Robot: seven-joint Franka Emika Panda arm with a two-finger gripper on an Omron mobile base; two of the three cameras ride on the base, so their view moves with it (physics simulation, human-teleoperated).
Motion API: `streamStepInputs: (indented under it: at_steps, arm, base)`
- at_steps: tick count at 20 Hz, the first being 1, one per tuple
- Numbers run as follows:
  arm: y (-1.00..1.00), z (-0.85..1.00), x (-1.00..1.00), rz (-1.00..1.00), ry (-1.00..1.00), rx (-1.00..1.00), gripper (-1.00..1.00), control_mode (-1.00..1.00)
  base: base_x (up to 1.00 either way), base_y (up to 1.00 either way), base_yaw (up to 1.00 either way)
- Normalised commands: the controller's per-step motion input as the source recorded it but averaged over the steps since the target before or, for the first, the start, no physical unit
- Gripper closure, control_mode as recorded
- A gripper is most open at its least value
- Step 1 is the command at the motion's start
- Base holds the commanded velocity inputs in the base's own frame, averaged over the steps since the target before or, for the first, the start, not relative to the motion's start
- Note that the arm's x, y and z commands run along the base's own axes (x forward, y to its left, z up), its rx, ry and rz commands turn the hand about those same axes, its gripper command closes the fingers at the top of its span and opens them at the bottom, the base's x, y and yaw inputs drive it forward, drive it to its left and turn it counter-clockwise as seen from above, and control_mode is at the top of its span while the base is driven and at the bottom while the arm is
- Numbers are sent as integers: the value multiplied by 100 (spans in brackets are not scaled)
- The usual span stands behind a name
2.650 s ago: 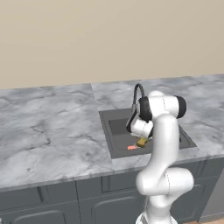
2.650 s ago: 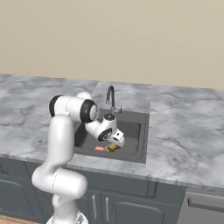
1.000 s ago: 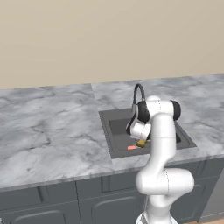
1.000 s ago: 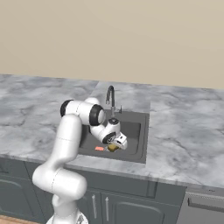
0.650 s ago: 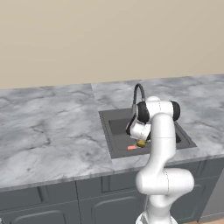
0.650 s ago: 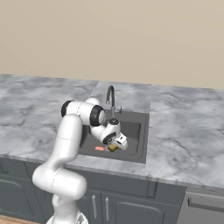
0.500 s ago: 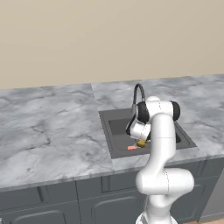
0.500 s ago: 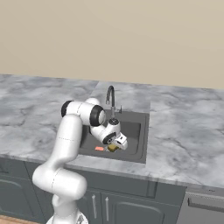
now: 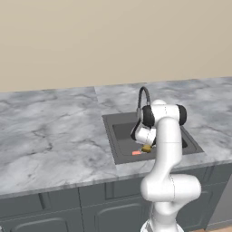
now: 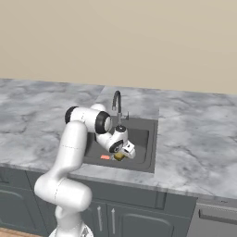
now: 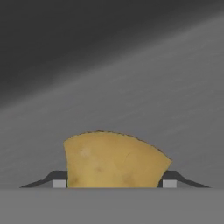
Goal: Pick up the sponge and bar soap from the sink, and place them back in the cabinet, and close the cabinet door.
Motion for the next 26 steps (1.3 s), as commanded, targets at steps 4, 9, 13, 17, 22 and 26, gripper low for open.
streamStepInputs:
  at_steps: [4, 9, 13, 17, 22, 26]
  arm:
    - [0, 0, 0, 0, 0, 0, 100, -100]
    - [-16, 5, 1, 7, 0, 0, 100, -100]
    - [-15, 29, 1, 11, 0, 0, 100, -100]
    - [-6, 42, 0, 6, 0, 0, 100, -100]
    - [-8, 44, 0, 8, 0, 0, 100, -100]
    - [-3, 43, -9, 9, -1, 0, 100, -100]
  base:
    - [0, 0, 0]
    - [0, 0, 0]
    - [0, 0, 0]
    - [0, 0, 0]
    - [0, 0, 0]
    - [0, 0, 0]
